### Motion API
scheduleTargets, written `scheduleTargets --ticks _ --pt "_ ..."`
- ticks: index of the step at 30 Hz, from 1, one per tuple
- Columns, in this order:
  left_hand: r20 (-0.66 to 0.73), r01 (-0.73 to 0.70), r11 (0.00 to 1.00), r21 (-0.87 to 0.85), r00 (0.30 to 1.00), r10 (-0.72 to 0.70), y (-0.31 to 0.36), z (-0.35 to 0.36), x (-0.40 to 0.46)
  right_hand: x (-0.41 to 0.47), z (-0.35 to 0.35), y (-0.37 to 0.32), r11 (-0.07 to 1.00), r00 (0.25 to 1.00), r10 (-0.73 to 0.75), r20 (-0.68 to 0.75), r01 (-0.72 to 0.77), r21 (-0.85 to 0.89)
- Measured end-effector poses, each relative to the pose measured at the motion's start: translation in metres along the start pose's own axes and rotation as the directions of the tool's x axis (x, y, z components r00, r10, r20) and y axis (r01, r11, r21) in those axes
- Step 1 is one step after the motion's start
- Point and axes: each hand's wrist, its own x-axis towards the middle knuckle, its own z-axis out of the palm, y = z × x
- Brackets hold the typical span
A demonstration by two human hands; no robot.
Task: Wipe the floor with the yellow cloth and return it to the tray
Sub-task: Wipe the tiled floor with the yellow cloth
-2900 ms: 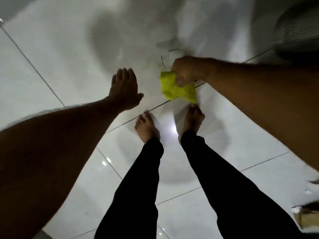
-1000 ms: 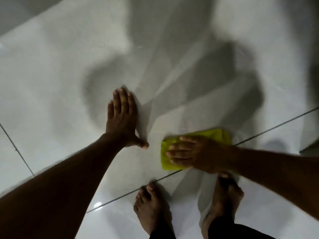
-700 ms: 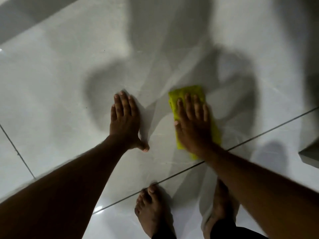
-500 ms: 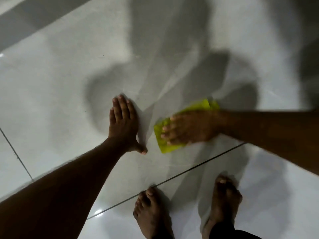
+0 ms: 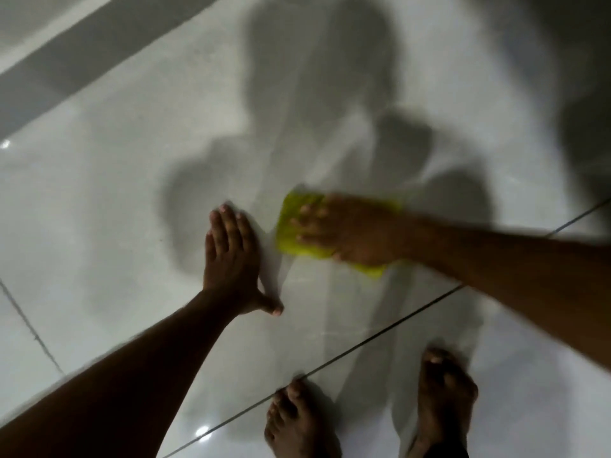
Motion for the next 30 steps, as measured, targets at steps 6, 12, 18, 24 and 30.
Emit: scheduleTargets --ticks 6,12,18,24,30 --pt "-0.017 0.027 0.998 -0.052 0.999 -0.028 -0.002 0.003 -0.006 0.060 -0.006 -0.014 0.761 0.774 0.634 -0.008 -0.621 0.186" --pt "-0.018 0.045 0.994 -0.104 0.999 -0.047 -0.006 0.005 -0.012 -0.006 0.015 -0.105 0.913 0.931 0.365 -0.024 -0.353 0.204" --pt "-0.026 0.037 0.993 -0.109 0.999 -0.040 -0.006 0.006 -0.009 0.006 0.011 -0.023 0.614 0.620 0.784 -0.018 -0.771 0.171" --pt "-0.023 0.042 0.993 -0.108 0.999 -0.044 -0.007 0.007 -0.009 0.076 0.008 -0.080 0.708 0.720 0.692 -0.057 -0.661 0.249" --pt "-0.013 0.050 0.992 -0.117 0.999 -0.052 0.000 -0.002 -0.014 -0.100 0.036 -0.053 0.807 0.809 0.587 0.032 -0.588 0.057"
